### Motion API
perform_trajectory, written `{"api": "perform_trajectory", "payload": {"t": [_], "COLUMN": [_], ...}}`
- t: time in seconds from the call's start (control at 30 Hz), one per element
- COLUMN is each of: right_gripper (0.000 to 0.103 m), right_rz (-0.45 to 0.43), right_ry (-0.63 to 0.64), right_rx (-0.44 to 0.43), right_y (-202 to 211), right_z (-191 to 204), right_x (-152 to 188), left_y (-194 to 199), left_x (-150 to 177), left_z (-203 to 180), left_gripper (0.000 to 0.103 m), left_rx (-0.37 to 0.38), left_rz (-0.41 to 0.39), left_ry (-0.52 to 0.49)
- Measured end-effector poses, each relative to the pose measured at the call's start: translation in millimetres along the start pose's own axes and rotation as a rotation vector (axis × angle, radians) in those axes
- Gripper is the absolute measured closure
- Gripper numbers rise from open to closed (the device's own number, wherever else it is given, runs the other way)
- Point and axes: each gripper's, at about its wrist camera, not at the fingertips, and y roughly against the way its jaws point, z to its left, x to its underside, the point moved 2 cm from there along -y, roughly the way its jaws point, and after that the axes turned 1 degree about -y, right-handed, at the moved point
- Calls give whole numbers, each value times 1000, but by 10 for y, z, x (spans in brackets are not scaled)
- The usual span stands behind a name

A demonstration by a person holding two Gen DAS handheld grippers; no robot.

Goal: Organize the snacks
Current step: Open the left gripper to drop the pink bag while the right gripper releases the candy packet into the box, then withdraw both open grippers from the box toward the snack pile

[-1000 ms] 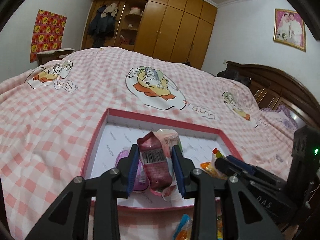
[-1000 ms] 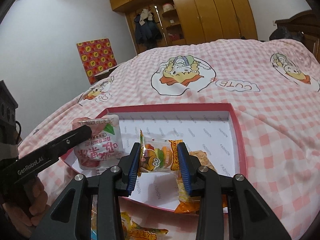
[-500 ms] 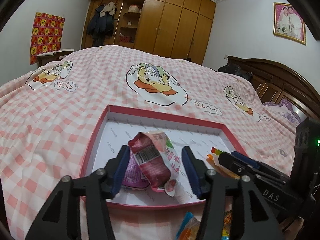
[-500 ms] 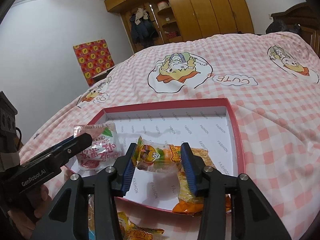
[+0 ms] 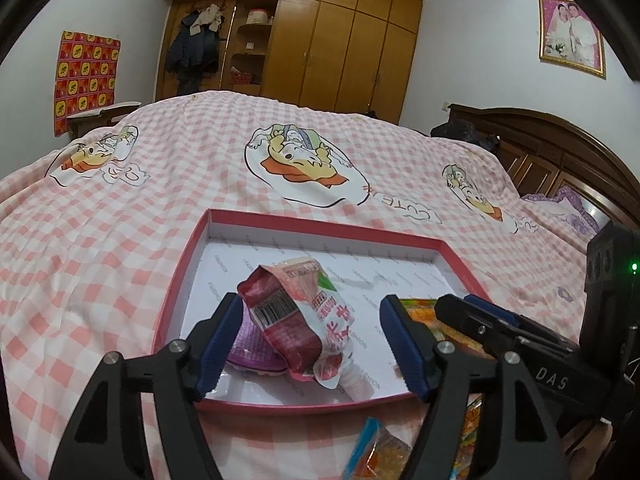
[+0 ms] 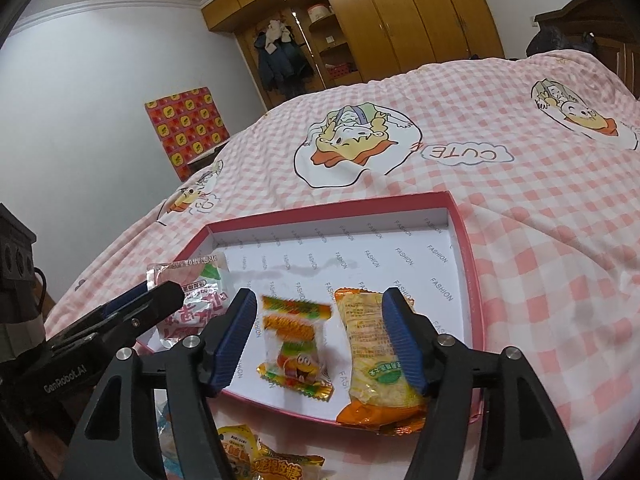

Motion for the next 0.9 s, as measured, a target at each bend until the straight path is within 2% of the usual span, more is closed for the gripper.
{"api": "perform_trajectory", "payload": {"t": [0.8, 0.9], "right_gripper": [34, 32], "right_rz": [-1, 1], "right_ry": [-4, -4], "right_rx": [-3, -1], "right_y": [13, 11], "right_z": [-3, -1], "right_x": [5, 6], "left_y": [3, 6], "left_x": [2, 0], "left_z": [-19, -27], "left_gripper": [28, 28], "left_rx": [3, 4], "left_rz": [1, 1], "left_ry": [-6, -10]}}
